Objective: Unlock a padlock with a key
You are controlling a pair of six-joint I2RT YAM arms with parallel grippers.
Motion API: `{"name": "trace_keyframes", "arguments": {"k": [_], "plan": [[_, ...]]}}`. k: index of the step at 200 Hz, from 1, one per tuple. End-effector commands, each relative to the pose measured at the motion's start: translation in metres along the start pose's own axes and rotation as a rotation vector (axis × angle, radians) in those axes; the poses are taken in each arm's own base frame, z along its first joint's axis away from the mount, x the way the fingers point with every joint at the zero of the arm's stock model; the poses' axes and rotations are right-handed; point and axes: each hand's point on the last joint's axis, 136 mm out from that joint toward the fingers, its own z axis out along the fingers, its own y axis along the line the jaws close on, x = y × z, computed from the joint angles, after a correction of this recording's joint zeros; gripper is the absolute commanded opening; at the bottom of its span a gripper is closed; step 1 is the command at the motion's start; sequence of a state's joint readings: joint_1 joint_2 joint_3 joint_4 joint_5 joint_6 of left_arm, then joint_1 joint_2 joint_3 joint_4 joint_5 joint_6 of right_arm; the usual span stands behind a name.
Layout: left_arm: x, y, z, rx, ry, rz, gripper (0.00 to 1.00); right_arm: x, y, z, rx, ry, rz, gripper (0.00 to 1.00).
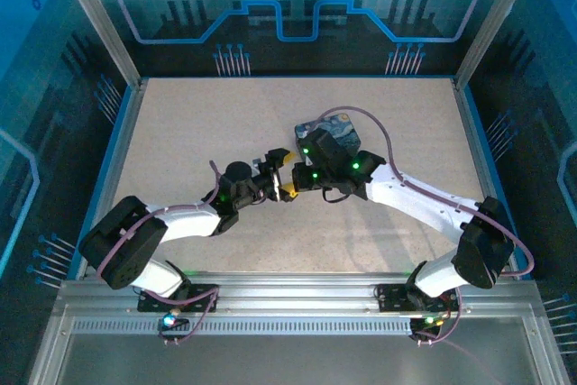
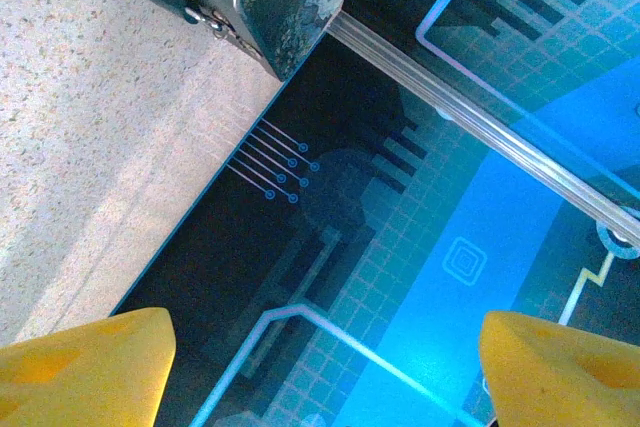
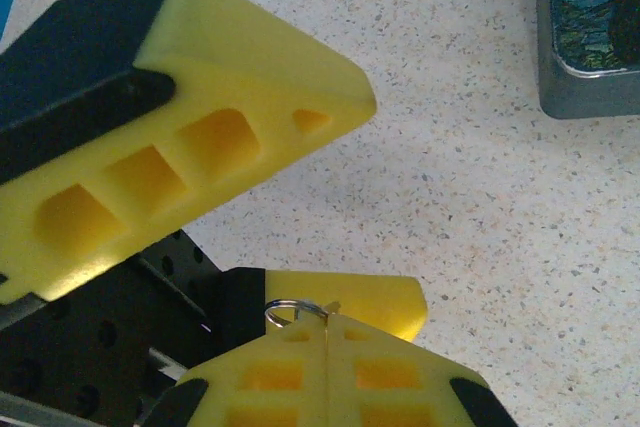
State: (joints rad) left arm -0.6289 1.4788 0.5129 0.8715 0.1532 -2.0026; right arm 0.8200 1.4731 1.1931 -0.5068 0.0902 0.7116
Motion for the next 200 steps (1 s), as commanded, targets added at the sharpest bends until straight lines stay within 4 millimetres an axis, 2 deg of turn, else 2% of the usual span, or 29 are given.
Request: {"name": "trace_keyframes", "arguments": {"k": [1, 56, 105, 200], "plan": [[0.000, -0.004, 0.000, 0.035, -0.001, -0.038, 0.78, 0.006, 0.003, 0.000, -0.004, 0.006, 0.014, 0.00], [0.000, -0.004, 0.000, 0.037, 0.000, -0.034, 0.70, 0.008, -0.006, -0.004, 0.037, 0.005, 0.023, 0.00], [-0.001, -0.003, -0.001, 0.032, -0.006, -0.034, 0.68, 0.010, -0.012, -0.004, 0.063, 0.005, 0.034, 0.00], [-0.005, 0.000, -0.005, 0.018, -0.033, -0.032, 0.50, 0.009, -0.016, -0.009, 0.068, -0.021, 0.058, 0.00]]}}
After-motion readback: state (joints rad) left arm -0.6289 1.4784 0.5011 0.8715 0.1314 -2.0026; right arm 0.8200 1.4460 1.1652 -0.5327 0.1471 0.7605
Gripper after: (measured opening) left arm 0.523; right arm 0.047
